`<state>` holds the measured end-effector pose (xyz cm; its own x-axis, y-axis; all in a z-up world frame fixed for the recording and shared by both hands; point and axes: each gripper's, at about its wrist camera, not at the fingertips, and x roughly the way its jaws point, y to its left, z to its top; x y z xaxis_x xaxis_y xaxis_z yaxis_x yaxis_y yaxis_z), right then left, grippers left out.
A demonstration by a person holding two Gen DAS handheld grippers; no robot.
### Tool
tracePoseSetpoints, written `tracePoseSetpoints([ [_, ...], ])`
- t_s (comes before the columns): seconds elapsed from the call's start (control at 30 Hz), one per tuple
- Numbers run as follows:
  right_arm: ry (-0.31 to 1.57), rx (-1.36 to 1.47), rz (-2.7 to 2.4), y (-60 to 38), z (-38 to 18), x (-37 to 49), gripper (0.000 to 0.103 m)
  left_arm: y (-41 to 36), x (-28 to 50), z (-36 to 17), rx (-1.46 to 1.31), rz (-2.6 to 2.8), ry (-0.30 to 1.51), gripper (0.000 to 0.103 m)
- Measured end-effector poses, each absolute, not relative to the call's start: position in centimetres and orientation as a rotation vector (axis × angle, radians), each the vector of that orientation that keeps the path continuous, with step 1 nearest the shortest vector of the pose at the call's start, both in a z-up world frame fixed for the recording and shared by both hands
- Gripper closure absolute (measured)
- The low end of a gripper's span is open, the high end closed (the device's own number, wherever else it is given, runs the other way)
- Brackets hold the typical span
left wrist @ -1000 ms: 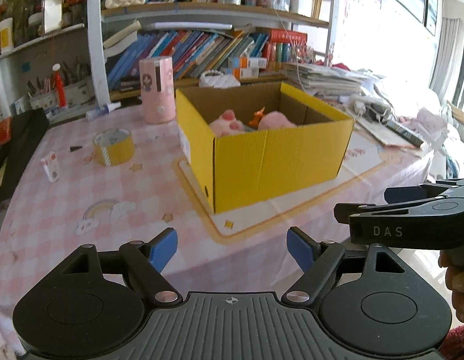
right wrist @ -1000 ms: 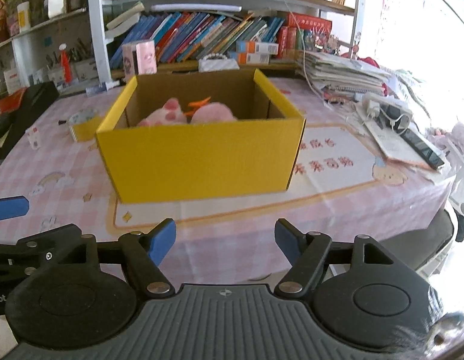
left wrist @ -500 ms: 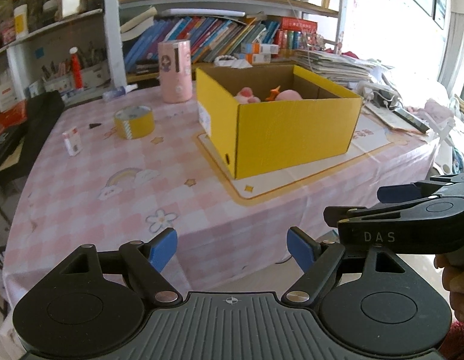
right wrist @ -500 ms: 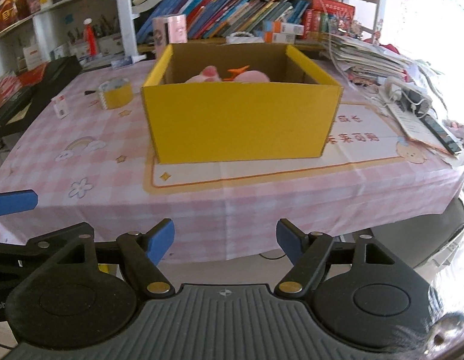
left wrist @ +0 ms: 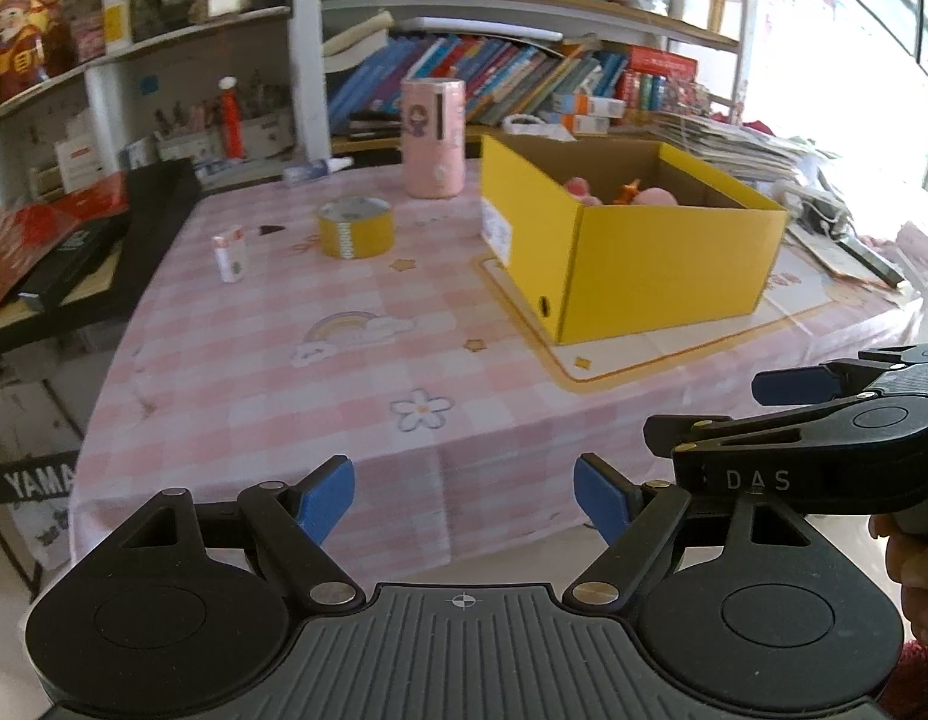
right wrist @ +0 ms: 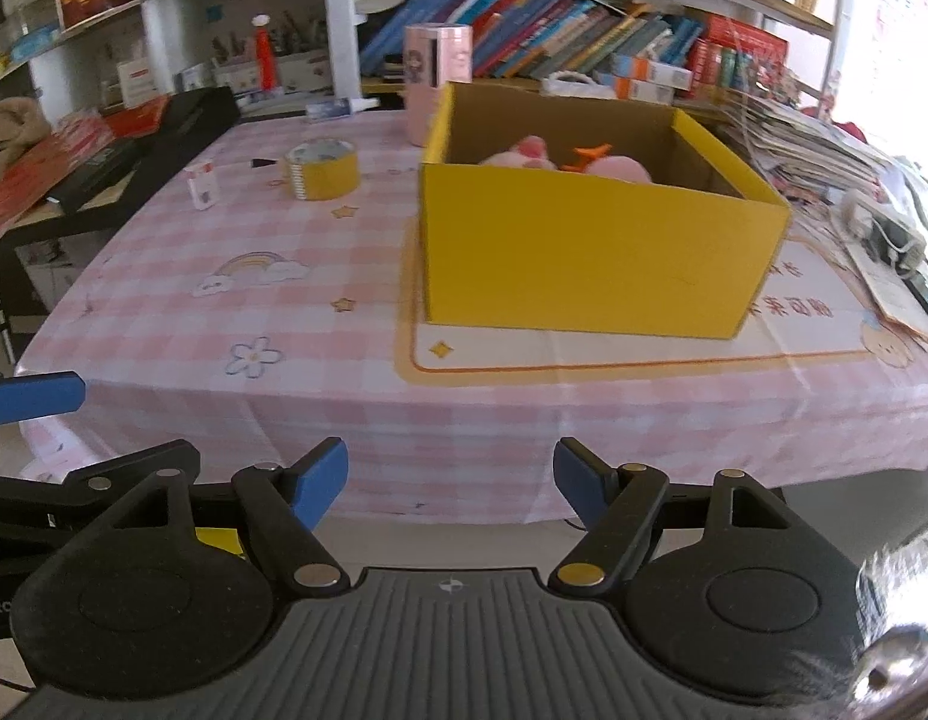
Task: Organize objects
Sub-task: 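Withdraw both tools from the yellow box toward the tape roll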
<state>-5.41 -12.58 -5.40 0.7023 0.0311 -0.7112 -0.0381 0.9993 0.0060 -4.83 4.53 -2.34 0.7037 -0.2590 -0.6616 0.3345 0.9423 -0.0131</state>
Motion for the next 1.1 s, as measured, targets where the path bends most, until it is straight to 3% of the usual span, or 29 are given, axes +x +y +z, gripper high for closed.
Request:
tracePoseSetpoints([
  [0.67, 0.753, -0.092, 0.234, -5.0, -4.4, -2.5, 0.029, 11.0, -4.5, -1.7, 0.038, -0.136, 0.696, 0.021],
  [1.1, 0.752, -0.106, 0.297, -3.5, -4.6, 3.4, 0.029, 12.1, 1.0, -1.6, 0.023, -0.078, 0.685, 0.021],
])
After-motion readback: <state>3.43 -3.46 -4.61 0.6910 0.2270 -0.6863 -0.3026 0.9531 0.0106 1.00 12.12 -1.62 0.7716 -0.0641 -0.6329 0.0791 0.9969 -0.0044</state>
